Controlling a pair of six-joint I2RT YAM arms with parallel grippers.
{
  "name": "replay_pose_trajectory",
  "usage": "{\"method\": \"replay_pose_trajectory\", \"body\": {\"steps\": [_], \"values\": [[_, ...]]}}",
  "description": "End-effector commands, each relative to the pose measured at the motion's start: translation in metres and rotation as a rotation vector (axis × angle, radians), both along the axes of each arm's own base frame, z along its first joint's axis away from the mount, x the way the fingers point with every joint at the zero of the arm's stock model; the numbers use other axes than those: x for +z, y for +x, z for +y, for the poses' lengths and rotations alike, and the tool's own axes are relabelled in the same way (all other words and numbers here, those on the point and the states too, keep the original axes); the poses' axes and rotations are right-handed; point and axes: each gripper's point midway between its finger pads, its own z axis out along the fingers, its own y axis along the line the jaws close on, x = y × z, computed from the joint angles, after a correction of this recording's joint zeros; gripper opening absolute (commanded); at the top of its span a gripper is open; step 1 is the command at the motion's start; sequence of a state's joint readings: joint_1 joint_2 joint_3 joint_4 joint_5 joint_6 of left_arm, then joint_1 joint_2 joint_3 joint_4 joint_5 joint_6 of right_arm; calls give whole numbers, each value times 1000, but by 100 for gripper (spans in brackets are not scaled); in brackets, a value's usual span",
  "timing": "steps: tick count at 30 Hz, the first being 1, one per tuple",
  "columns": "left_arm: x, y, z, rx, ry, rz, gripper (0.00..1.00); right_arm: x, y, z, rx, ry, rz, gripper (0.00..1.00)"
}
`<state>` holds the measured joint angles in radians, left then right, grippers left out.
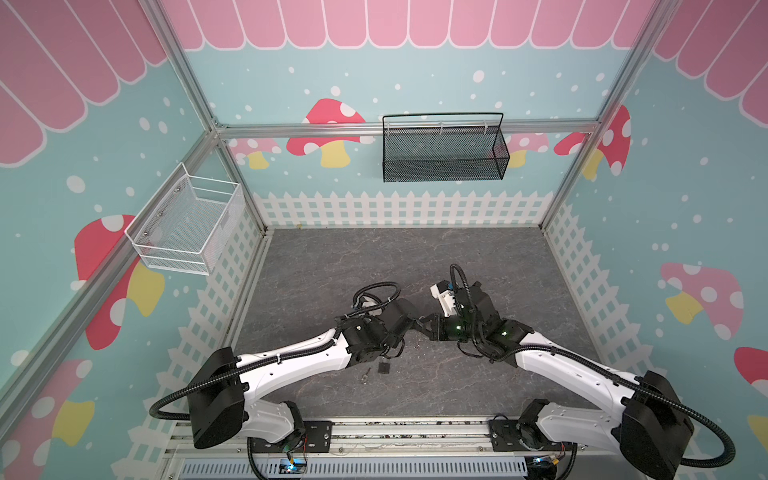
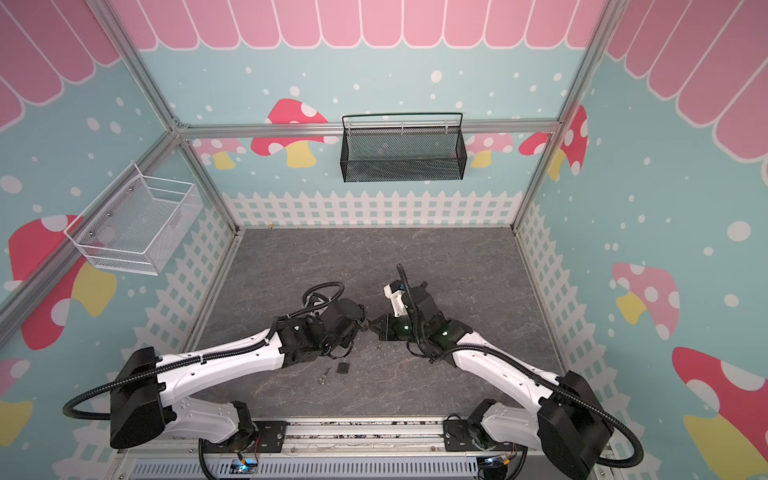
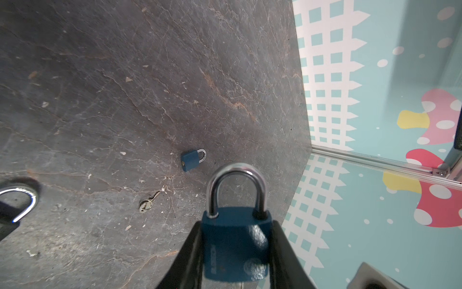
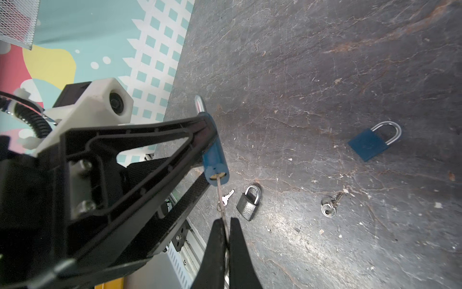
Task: Unlock with the key
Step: 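Press the key deeper into the padlock held by the left gripper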
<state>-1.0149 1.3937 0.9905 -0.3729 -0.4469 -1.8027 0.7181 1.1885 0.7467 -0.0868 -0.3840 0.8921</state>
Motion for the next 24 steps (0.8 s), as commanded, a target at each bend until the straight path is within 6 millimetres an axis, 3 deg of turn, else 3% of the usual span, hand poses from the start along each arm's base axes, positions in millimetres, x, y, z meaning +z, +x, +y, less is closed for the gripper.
{"method": "replay_pose_trajectory", "body": {"steps": [1,5,10,13,19,24], "values": [[22,-25,-49,-151,-149,16,0,39,25,8,-25,17,-155,0],[27,-29,-55,-196,-160,16,0,41,27,8,-18,1,-189,0],[17,-33,-43,-183,-114,26,0,66,9,26,110,243,-56,0],[22,-34,-44,-185,-125,20,0,78,8,24,106,273,-68,0],[34,-33,-50,-181,-188,8,0,56,29,7,-8,51,-144,0],[39,-32,-44,-161,-205,-2,0,36,38,-10,-50,-102,-197,0]]}}
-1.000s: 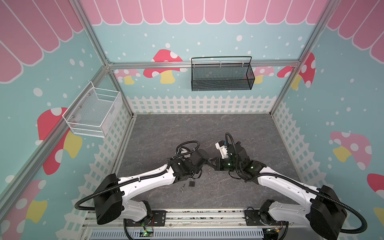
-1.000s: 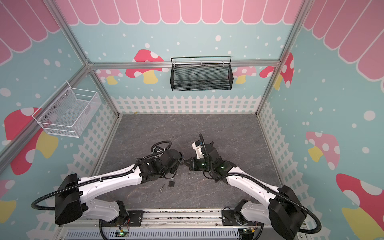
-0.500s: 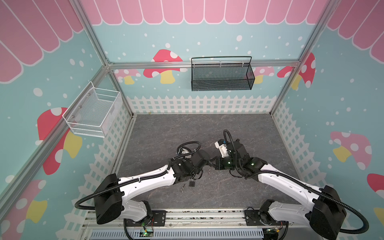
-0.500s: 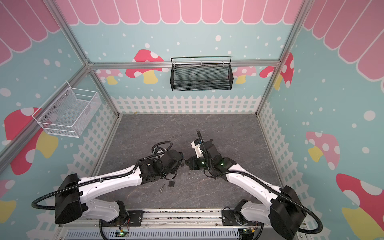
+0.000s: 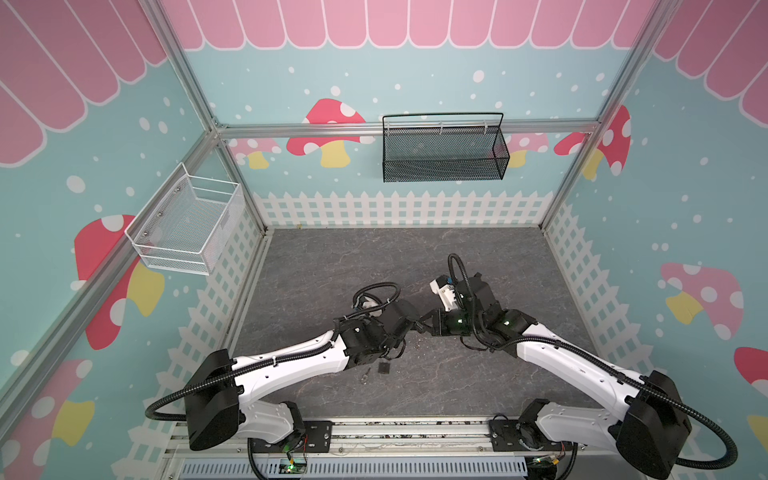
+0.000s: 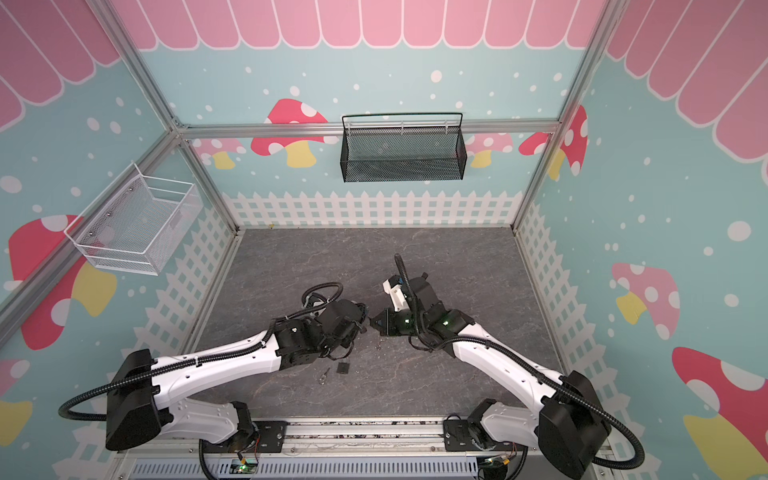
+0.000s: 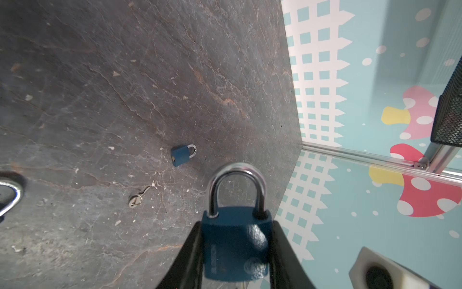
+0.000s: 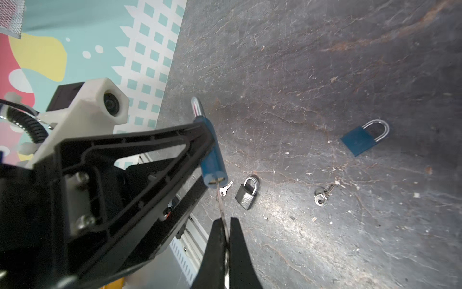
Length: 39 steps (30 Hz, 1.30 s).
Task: Unlock with the key
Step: 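Press the key deeper into the padlock held by the left gripper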
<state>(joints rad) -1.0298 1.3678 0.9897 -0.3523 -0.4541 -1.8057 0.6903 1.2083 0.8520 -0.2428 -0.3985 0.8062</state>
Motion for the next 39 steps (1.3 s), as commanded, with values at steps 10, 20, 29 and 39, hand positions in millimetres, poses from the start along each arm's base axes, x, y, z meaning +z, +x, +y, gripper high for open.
{"method": "replay_pose_trajectory", "body": {"steps": [10,20,29,39], "values": [[38,-23,-27,-115,-165,-19,0,33,25,-3,-36,-24,-199,0],[53,-27,-55,-193,-175,-34,0,74,15,28,54,201,-127,0],[39,-28,-36,-142,-176,-44,0,95,-2,36,118,391,-30,0],[29,-25,-23,-109,-212,-51,0,107,-12,34,155,542,78,0]]}}
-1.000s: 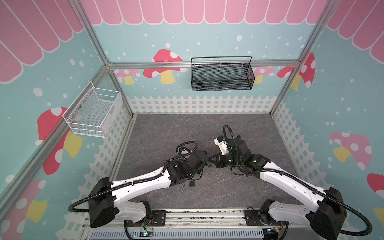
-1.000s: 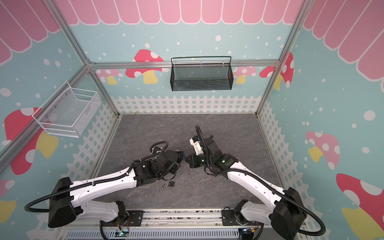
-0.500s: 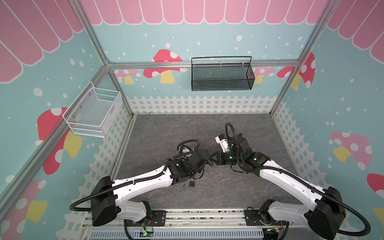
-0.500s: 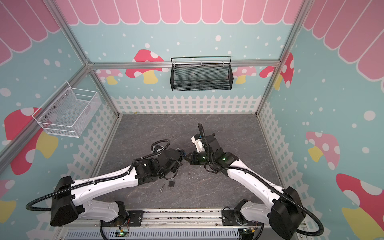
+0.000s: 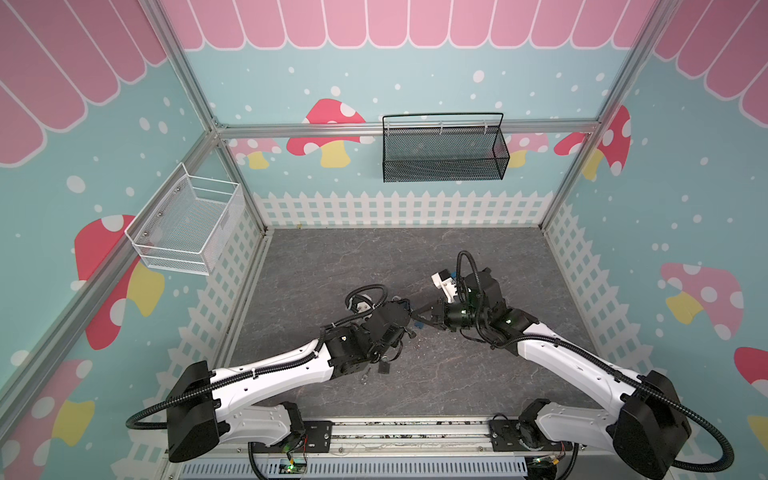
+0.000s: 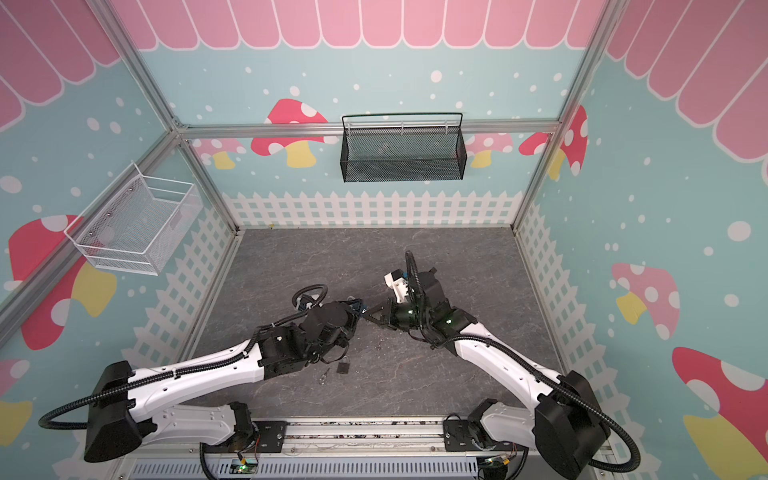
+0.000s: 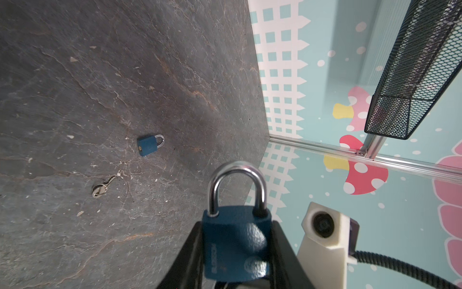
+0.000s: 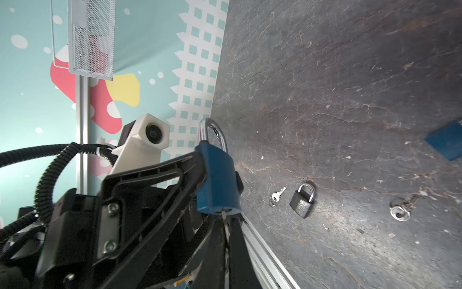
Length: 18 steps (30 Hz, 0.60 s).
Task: Unlock with the key
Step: 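Press the key deeper into the padlock held by the left gripper, then twist the inserted silver key with the right gripper to release the shackle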
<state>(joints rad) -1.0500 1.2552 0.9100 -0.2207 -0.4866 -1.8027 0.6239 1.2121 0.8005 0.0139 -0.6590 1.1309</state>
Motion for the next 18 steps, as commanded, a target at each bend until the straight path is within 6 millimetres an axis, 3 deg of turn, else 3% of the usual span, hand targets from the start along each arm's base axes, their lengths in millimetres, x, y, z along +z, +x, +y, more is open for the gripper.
{"method": "replay_pose_trajectory", "body": {"steps": [1,8,18], "values": [[-2,-20,-25,-115,-79,40,0,70,-12,16,117,254,-123,0],[5,-15,-21,-99,-115,3,0,55,-13,11,87,282,-50,0],[21,-10,-16,-77,-129,-55,0,64,-12,6,60,353,-93,0]]}}
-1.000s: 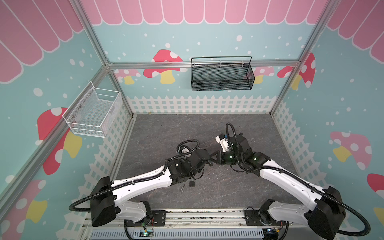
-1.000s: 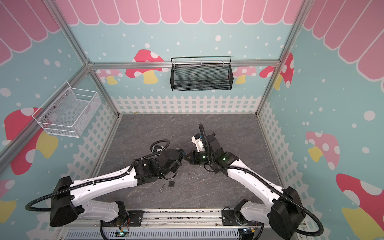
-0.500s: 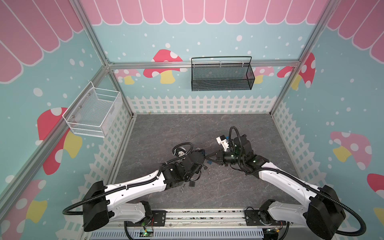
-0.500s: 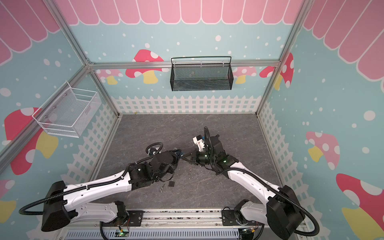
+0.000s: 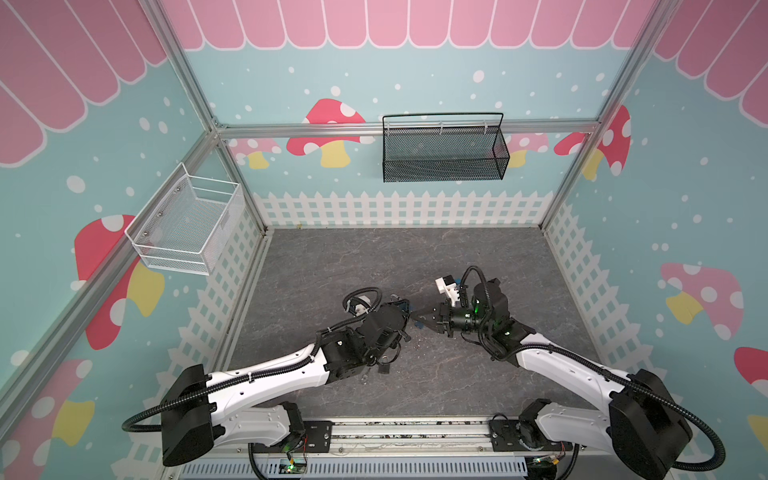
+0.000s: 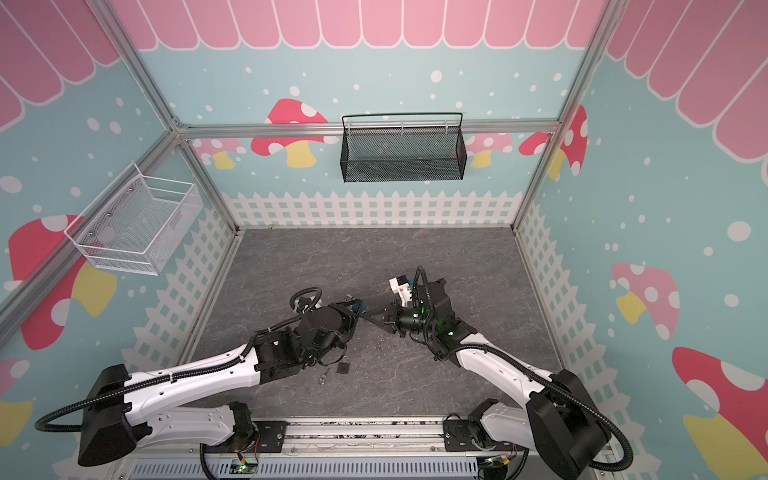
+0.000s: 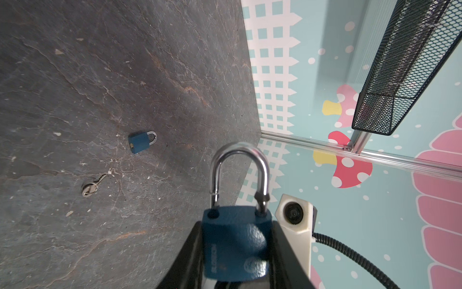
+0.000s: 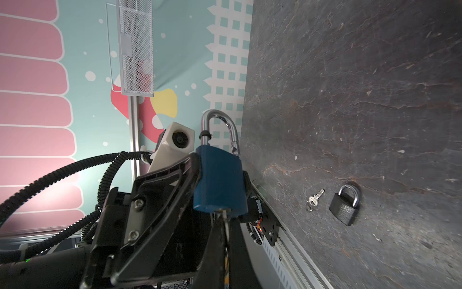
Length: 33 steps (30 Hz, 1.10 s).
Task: Unlock with the key
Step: 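Twist the inserted silver key with the right gripper to release the shackle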
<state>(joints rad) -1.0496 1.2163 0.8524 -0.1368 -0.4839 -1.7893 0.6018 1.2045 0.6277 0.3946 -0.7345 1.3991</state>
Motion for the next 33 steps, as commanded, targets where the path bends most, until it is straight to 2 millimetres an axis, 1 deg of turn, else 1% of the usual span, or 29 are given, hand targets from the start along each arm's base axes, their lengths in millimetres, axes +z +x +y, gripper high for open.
{"method": "replay_pose_trajectory", "body": {"steps": [1,5,6,10,14,18,20,22,25,26,30,33], "values": [[18,-7,-17,-70,-68,-23,0,59,-8,5,51,135,-202,0],[24,-5,-4,-70,14,-33,0,48,0,2,19,15,-267,0],[25,-4,-1,-71,34,-34,0,45,2,1,13,-7,-279,2],[29,-2,16,-78,136,-40,0,39,9,-6,-22,-98,-349,19],[38,-1,44,-85,287,-72,0,39,14,-17,-59,-205,-425,35],[58,-1,69,-137,453,-175,0,45,16,-33,-96,-311,-522,51],[66,-2,80,-174,555,-236,0,48,17,-39,-97,-365,-562,54],[71,-4,89,-212,664,-281,0,52,19,-43,-93,-413,-597,58],[78,-7,93,-300,814,-377,0,61,21,-45,-67,-467,-640,62],[81,-7,90,-336,856,-416,0,64,21,-44,-53,-481,-654,64],[82,-9,70,-506,994,-554,0,74,24,-39,-2,-511,-679,67],[76,-5,58,-586,1086,-632,0,78,26,-35,35,-534,-689,68]]}}
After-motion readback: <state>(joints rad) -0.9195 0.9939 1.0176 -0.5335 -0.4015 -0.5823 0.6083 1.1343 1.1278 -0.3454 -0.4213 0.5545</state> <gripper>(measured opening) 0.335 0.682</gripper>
